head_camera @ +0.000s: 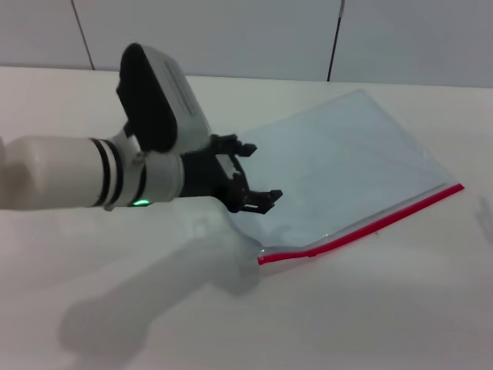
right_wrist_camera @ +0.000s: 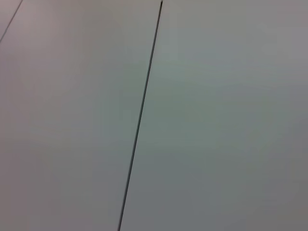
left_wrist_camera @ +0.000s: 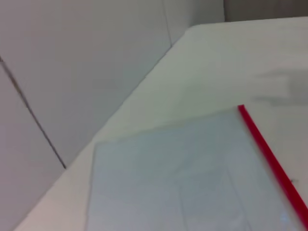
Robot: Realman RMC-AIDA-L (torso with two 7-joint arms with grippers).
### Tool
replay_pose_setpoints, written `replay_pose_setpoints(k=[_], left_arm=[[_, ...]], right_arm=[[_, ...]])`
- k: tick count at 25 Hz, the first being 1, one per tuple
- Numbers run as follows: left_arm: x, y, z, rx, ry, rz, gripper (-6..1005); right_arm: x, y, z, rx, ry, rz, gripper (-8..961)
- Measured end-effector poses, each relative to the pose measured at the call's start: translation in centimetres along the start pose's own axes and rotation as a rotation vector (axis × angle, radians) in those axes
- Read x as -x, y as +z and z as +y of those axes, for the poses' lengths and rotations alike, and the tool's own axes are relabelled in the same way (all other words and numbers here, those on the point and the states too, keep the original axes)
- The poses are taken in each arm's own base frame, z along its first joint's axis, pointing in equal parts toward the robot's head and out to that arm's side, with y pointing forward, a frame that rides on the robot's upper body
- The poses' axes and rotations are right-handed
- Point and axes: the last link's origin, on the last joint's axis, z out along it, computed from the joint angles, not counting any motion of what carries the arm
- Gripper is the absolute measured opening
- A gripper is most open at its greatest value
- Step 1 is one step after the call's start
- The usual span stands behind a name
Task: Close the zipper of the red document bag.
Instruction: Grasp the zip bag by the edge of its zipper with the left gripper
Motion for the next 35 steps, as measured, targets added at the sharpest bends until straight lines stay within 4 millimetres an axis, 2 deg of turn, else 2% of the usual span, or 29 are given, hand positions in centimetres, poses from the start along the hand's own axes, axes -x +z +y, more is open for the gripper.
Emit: replay_pose_setpoints(k=[3,9,13,23,35], left_arm=[[-0.6,-0.6,1.2,-0.047,0.096,-0.016,882],[-1.7,-1.0,3.4,-0.044,0.183,-0.048,881],[-2.3,-0.7,5.8,-0.020,0.285,-0.090,880],[-2.5,-0.5,10.2,0.072,0.360,-0.224,879],[-0.6,0.0,9.5,0.005,0.354,-0.274,876]], right_arm=[[0.0,0.0,0.0,0.000,0.000,0.001,755],[-0.1,0.0,0.0,-0.001,0.000,0.005,755],[-0.1,0.1,0.0,0.001,0.000,0.008,755],[-0.1,0.0,-0.1,-0.007,-0.001,0.010,755],[-0.2,-0.1,-0.3,-0.011,-0.009,0.011,755]])
